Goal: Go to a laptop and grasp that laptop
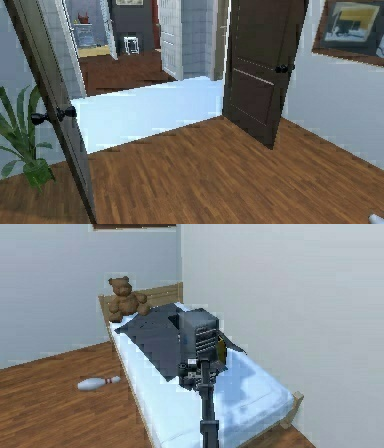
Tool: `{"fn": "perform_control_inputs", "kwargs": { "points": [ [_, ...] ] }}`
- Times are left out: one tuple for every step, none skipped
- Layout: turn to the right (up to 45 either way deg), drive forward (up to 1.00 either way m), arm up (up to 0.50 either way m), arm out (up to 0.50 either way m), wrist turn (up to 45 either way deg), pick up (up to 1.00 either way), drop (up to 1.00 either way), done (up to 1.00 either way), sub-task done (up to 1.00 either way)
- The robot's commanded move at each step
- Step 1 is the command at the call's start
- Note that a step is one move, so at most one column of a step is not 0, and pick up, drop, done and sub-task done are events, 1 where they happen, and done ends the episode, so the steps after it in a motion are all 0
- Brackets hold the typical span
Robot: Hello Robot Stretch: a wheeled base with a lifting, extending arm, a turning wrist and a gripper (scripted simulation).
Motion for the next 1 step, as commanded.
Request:
{"fn": "perform_control_inputs", "kwargs": {
  "points": [
    [0.0, 0.0, 0.0, 0.0, 0.0, 0.0, 0.0, 1.0, 0.0]
  ]
}}
